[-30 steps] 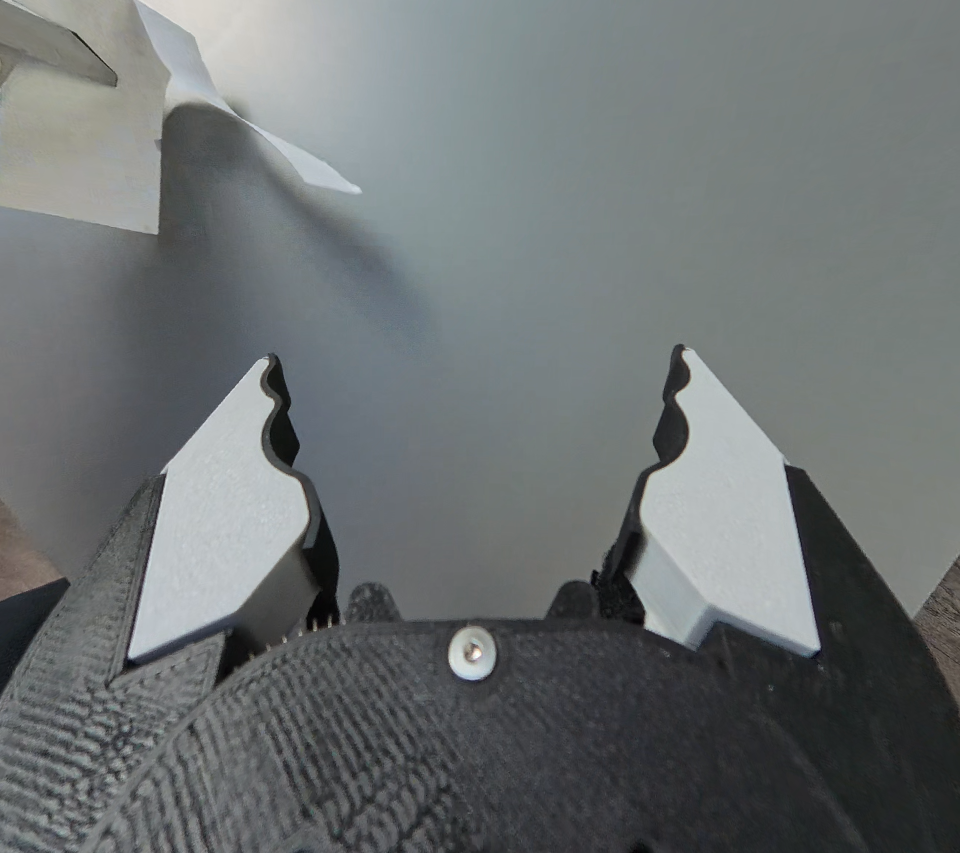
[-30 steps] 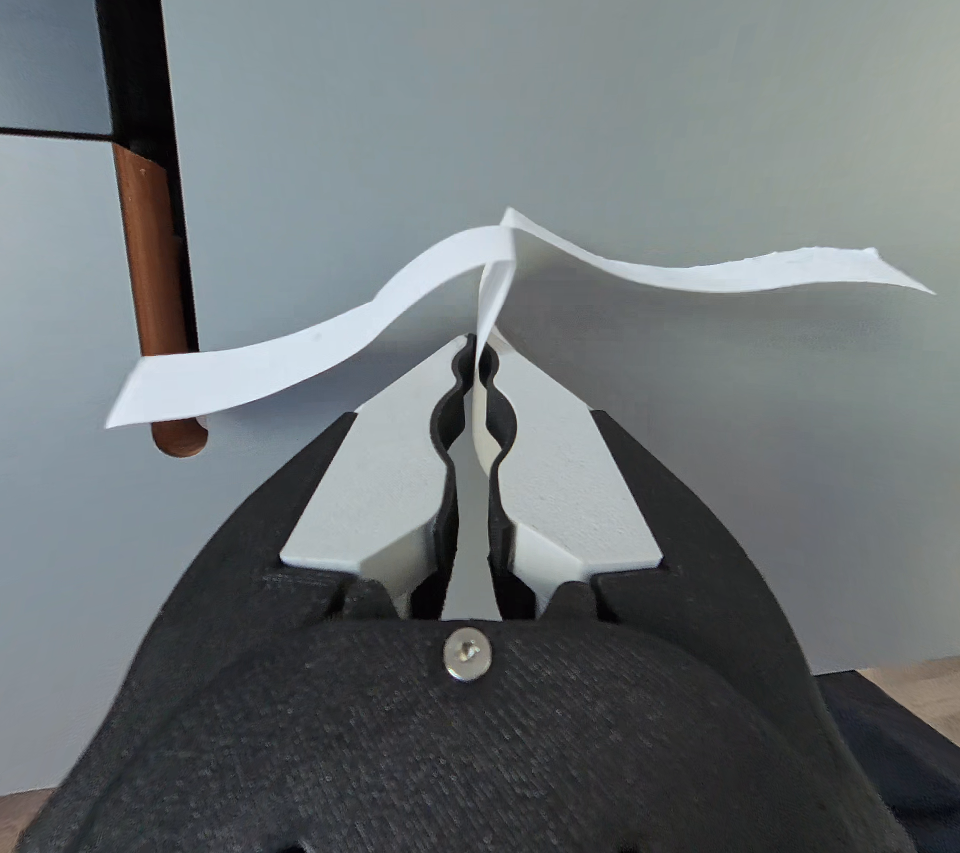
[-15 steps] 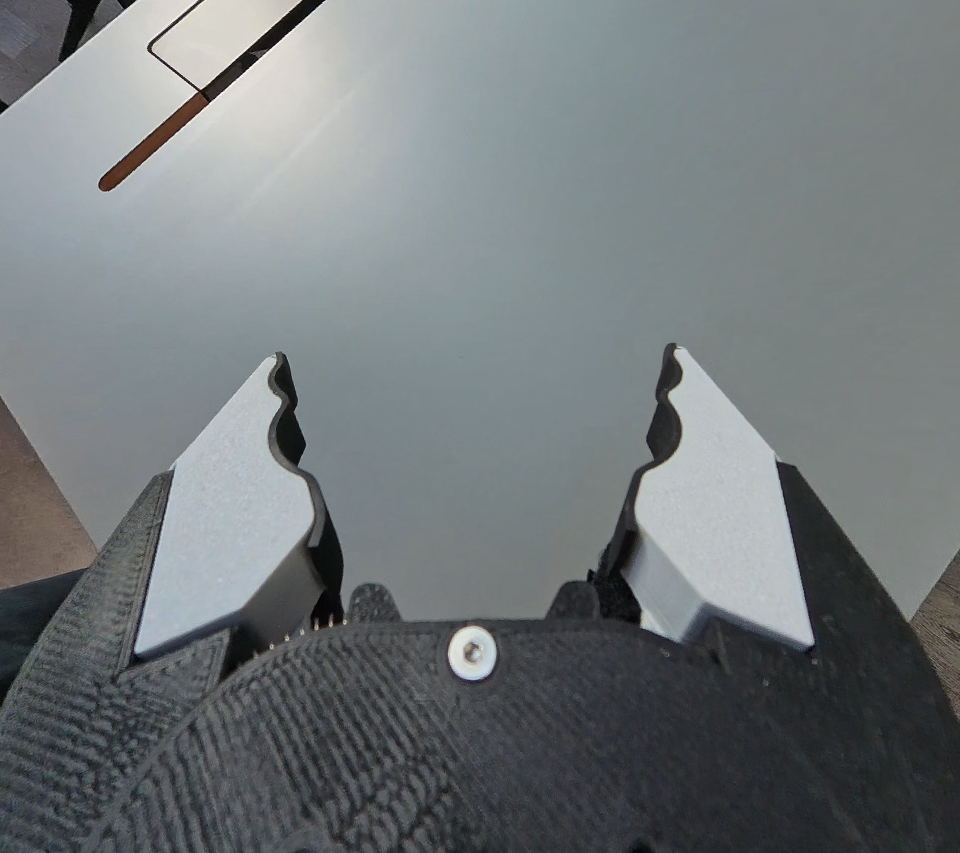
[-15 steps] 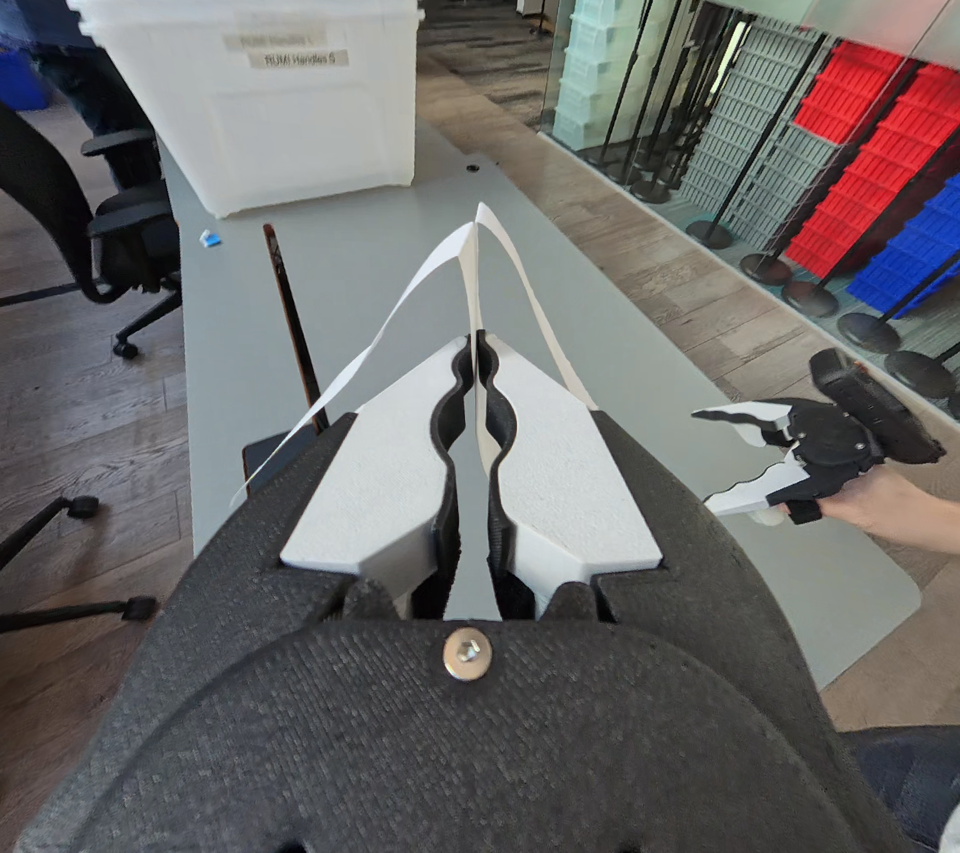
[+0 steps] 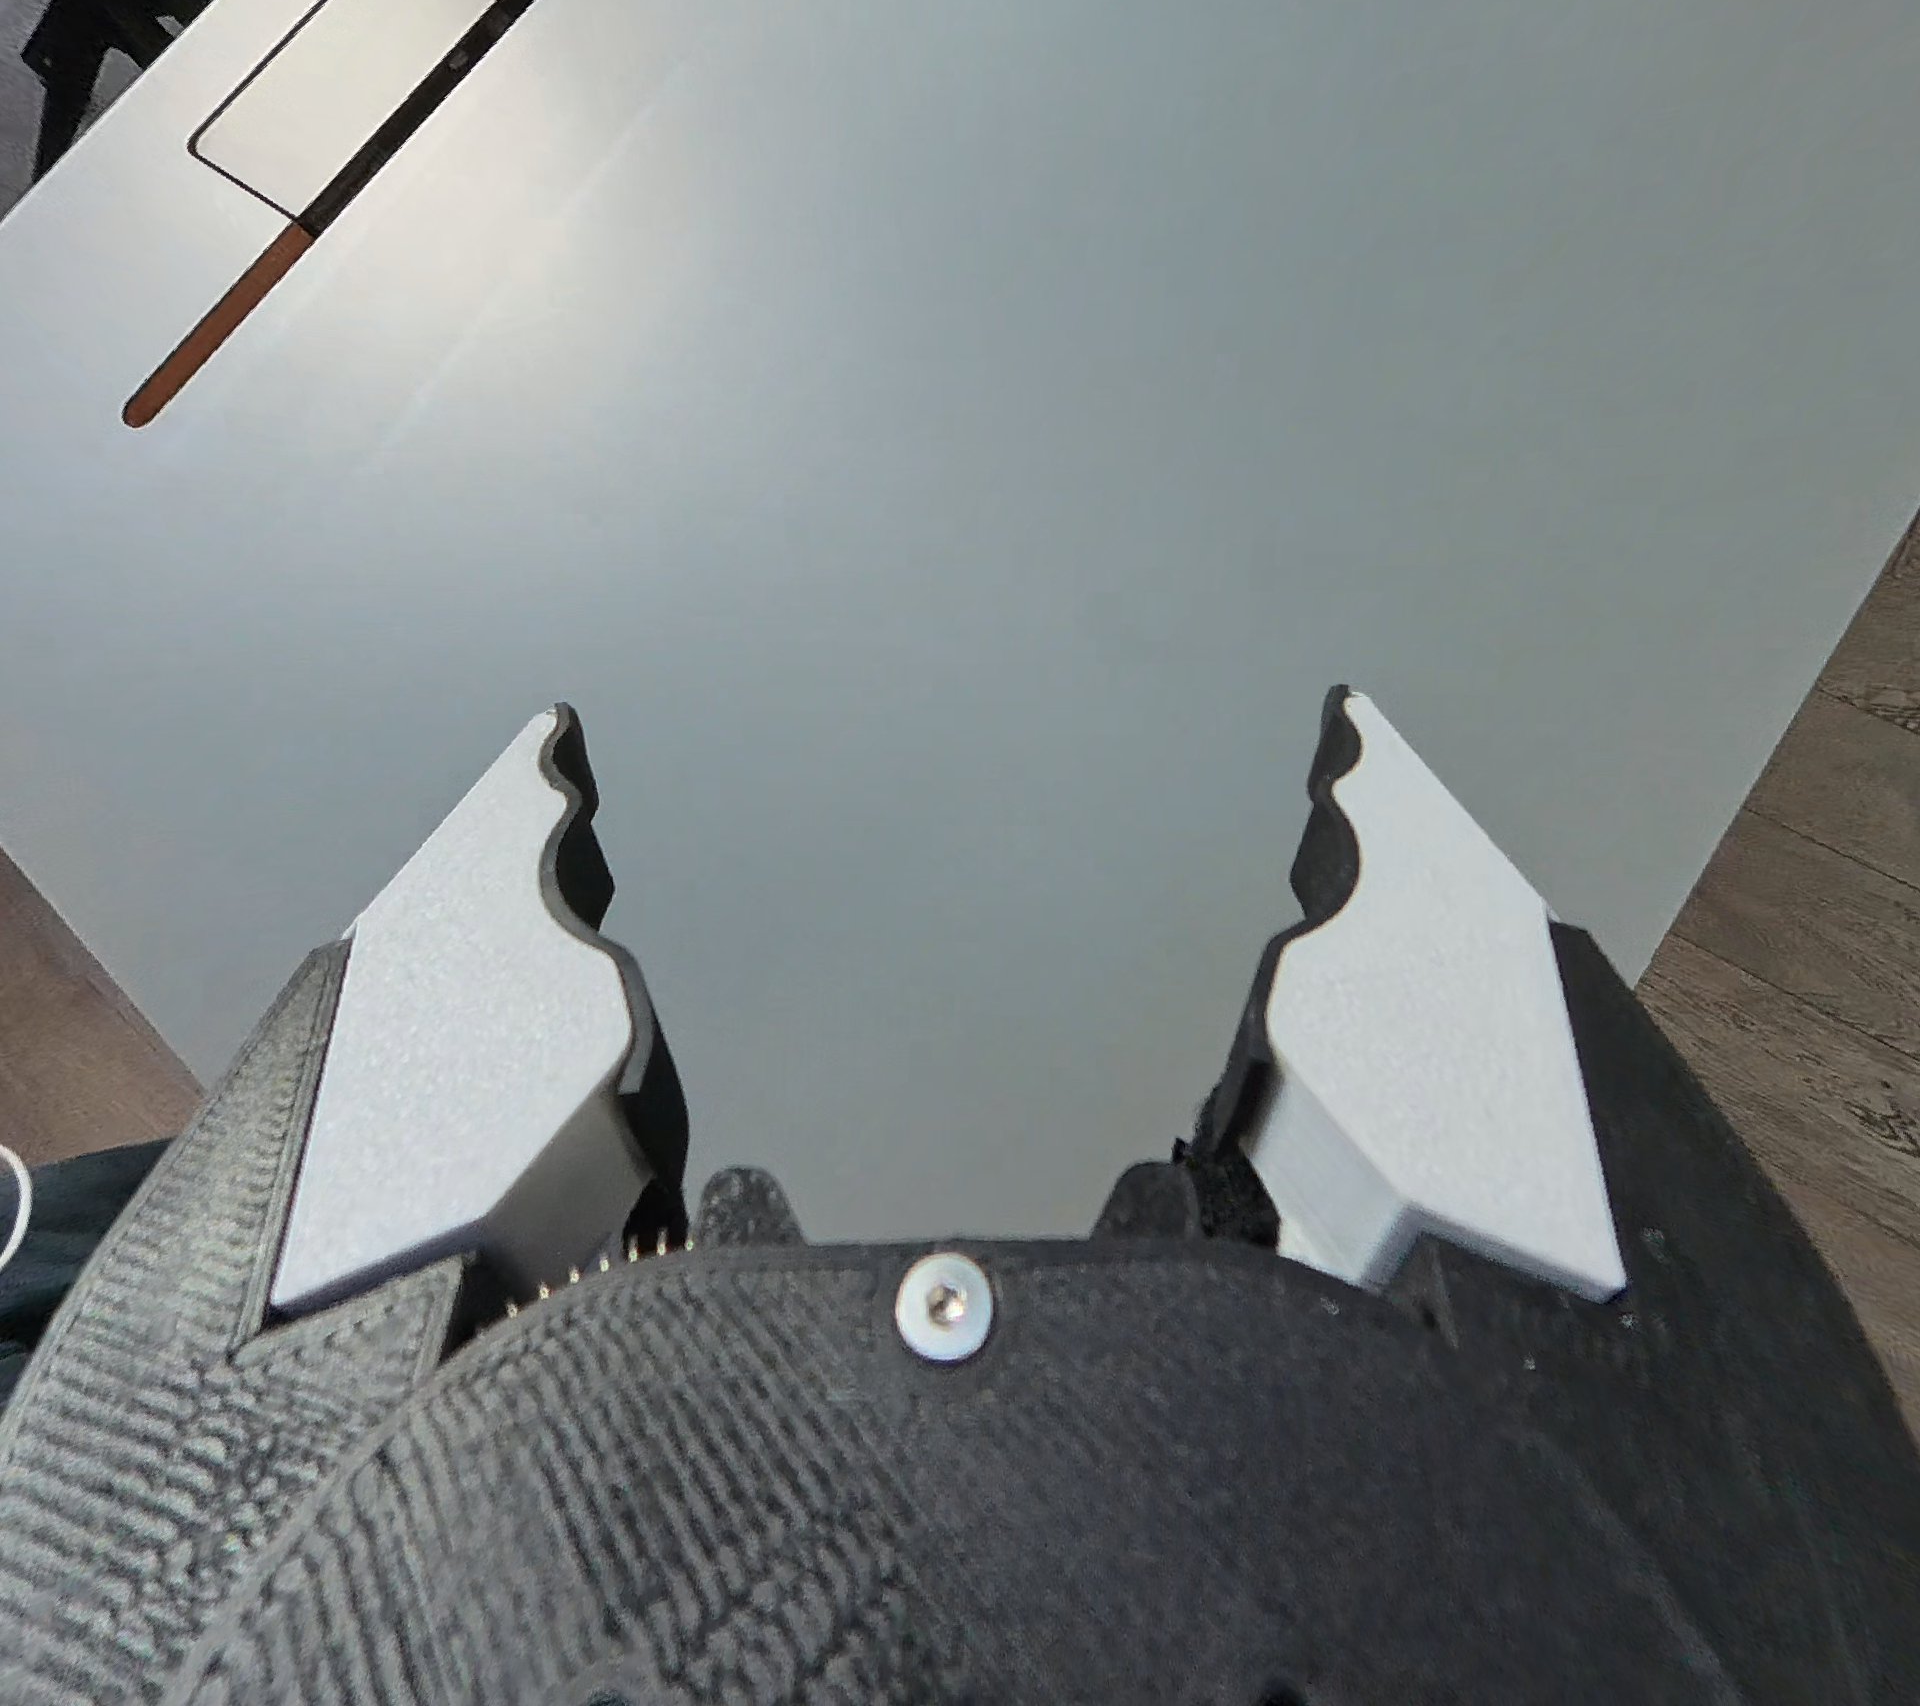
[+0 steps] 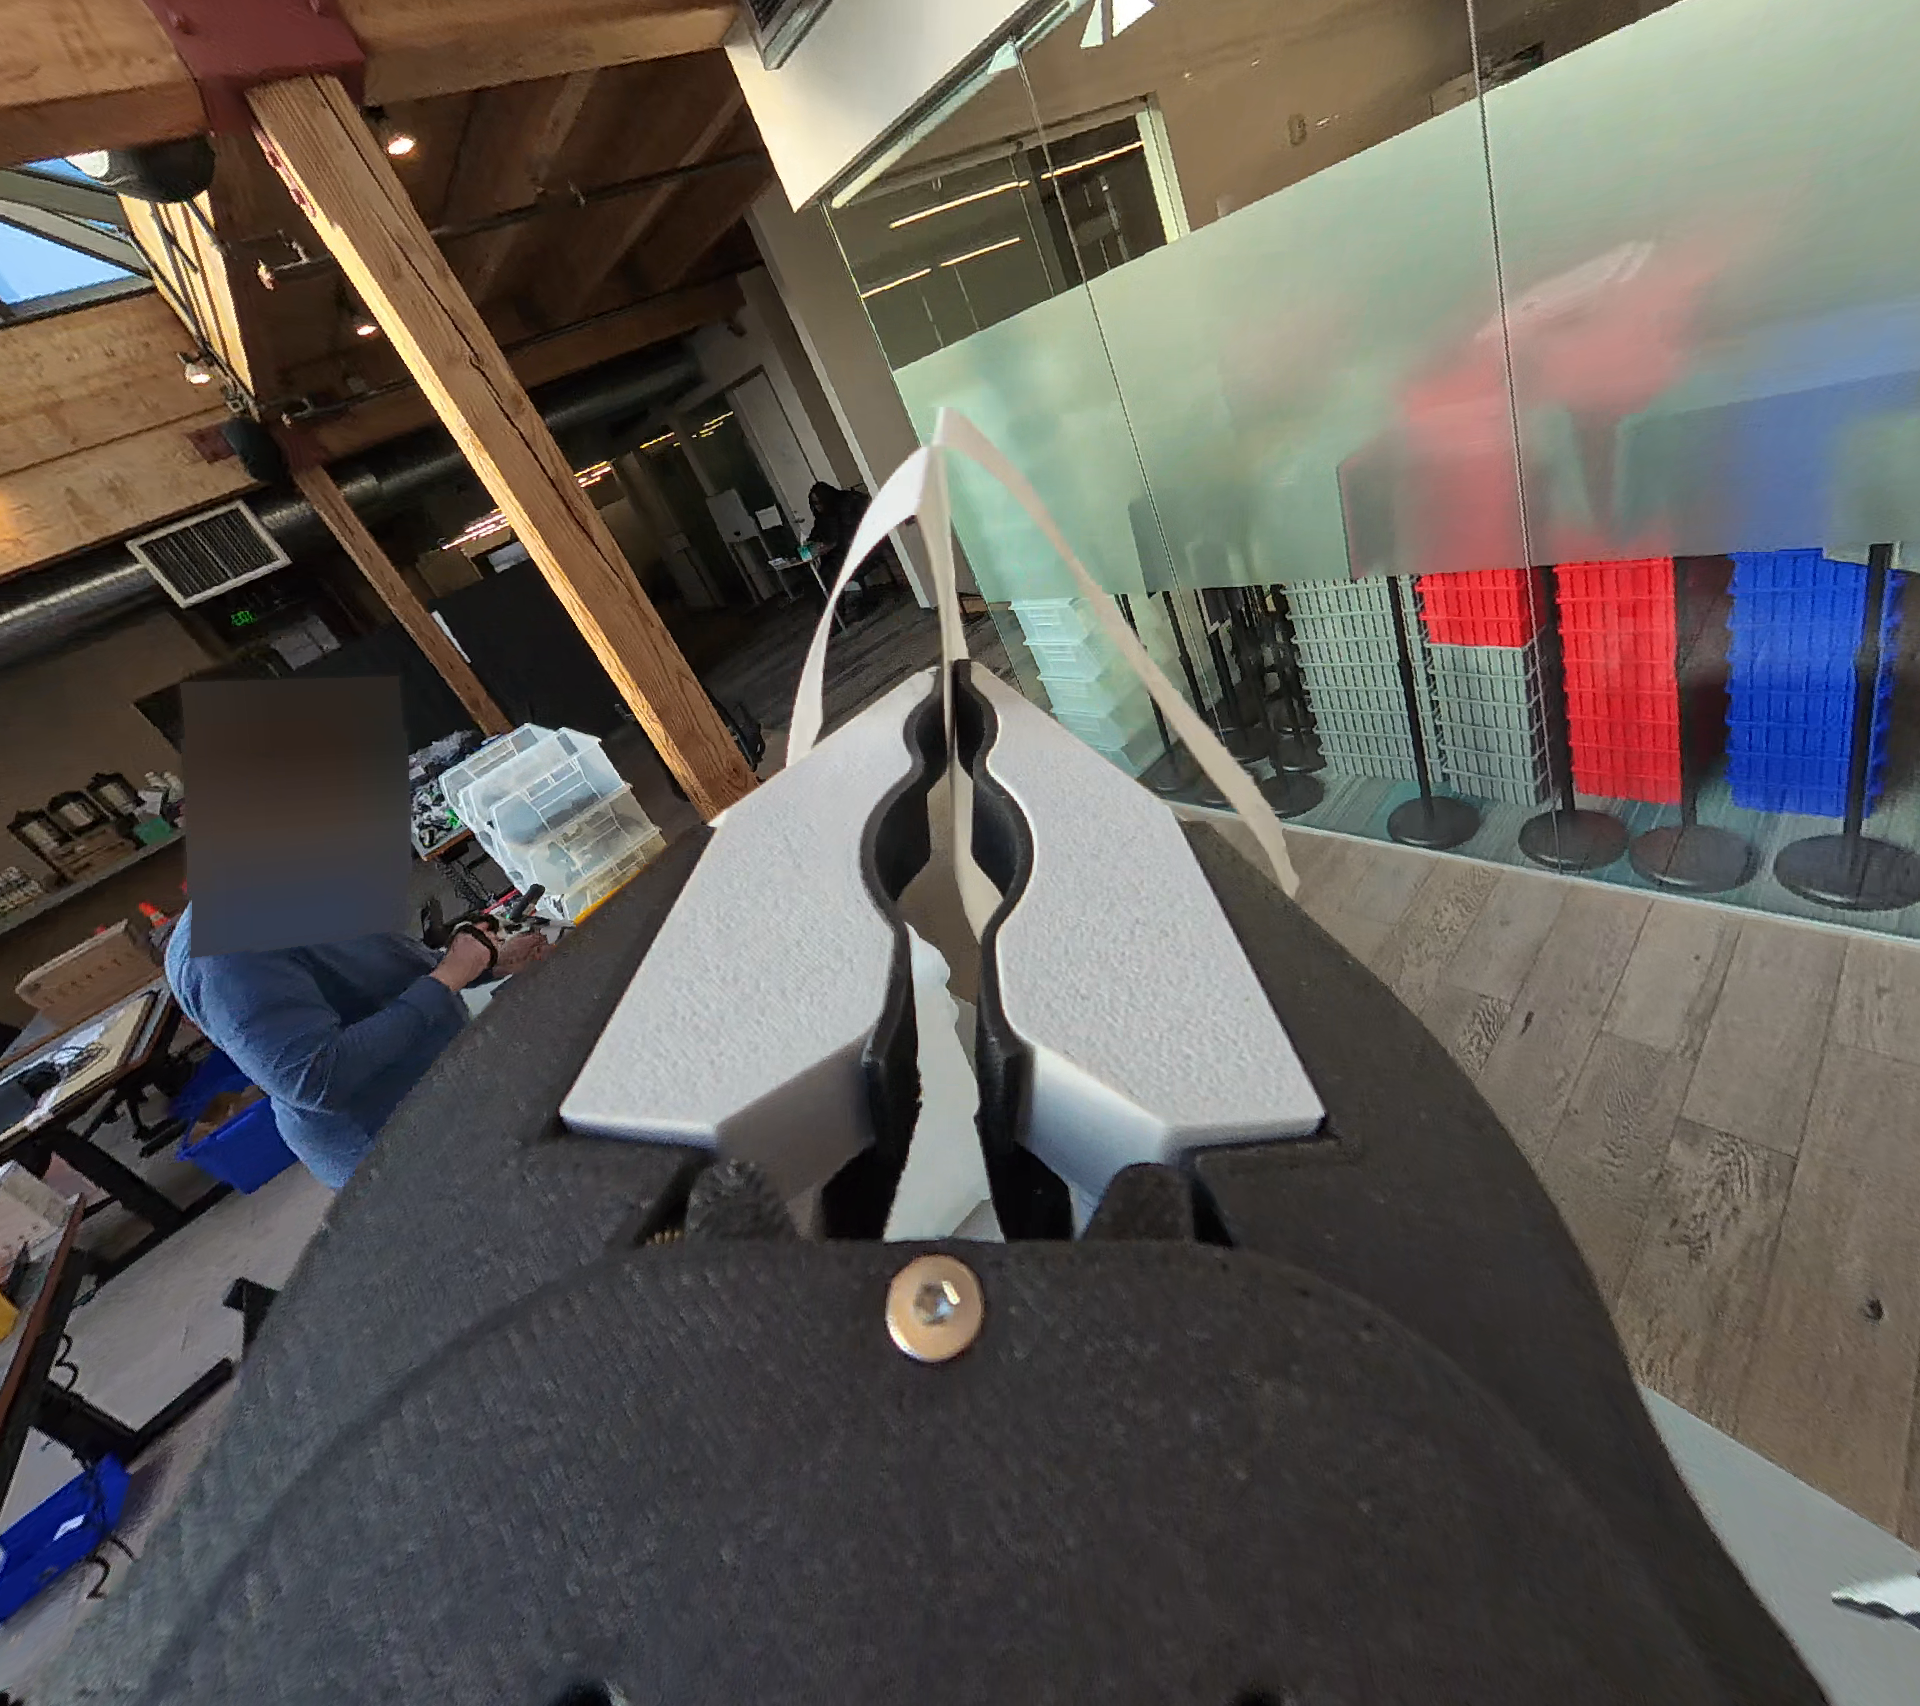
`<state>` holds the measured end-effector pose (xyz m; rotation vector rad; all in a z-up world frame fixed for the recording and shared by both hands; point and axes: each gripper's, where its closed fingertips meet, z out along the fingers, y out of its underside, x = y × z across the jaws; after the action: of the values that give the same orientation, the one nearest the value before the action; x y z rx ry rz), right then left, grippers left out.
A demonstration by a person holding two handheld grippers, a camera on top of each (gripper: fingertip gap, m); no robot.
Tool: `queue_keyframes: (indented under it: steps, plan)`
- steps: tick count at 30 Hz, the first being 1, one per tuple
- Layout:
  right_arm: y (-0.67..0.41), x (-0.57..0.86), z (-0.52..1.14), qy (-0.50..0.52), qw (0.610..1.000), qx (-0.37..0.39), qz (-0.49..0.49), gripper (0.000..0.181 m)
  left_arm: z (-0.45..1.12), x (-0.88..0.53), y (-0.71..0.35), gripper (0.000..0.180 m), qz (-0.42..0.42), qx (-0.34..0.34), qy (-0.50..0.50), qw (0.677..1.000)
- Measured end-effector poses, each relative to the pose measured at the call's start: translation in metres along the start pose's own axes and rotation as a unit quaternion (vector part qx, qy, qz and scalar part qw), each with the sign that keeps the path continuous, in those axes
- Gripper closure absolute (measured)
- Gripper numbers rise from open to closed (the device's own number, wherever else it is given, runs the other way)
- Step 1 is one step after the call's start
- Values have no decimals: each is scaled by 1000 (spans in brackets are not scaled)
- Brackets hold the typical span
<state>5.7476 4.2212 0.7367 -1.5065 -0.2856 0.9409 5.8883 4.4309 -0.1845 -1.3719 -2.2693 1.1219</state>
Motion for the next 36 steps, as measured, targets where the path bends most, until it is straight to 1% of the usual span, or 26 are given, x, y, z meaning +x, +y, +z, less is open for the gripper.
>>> queue_keyframes:
  steps: [4,7,8,9,10,11,13,14,16,17,18,19,22,25,28,32,36]
  plan:
    - [-29,-8,35,-2,1000,15,4,181,-8,7,18,46,54,-4,3,999]
    - [-30,-19,55,-5,1000,6,0,181,-15,11,28,46,64,-13,9,998]
    - [-31,-23,58,-7,1000,11,-9,165,-18,12,30,46,65,-18,10,998]
    - [-30,-21,57,1,999,20,-31,130,-21,12,31,46,66,-21,10,998]
    - [-19,-15,53,22,999,17,-47,122,-23,12,31,46,66,-20,10,998]
    - [0,-9,46,33,998,7,-55,119,-25,10,30,46,67,-18,8,998]
    - [56,2,21,28,998,-19,-50,116,-30,4,31,46,60,-13,3,998]
    - [91,6,2,9,998,-35,-55,113,-32,1,32,46,51,-13,0,999]
    - [161,25,-47,-6,994,-57,-91,96,-35,-4,36,46,28,-15,-1,999]
    - [192,41,-75,-1,991,-47,-122,100,-35,-6,39,46,19,-18,-2,1000]
    - [222,58,-102,5,988,-32,-151,107,-34,-9,44,46,11,-25,-5,1000]
    - [258,74,-128,6,984,-29,-176,109,-32,-13,50,46,8,-34,-9,999]
    - [381,122,-186,-12,966,-100,-238,105,-30,-17,65,46,9,-55,-17,998]
    - [458,164,-212,-1,932,-119,-342,104,-27,-19,73,47,9,-68,-20,997]
    - [501,198,-212,21,914,-154,-375,101,-22,-22,75,47,12,-75,-24,997]
    - [512,228,-195,67,897,-151,-410,103,-14,-27,75,46,16,-82,-29,996]
    - [518,249,-175,103,886,-158,-423,103,-14,-32,76,47,23,-75,-33,996]
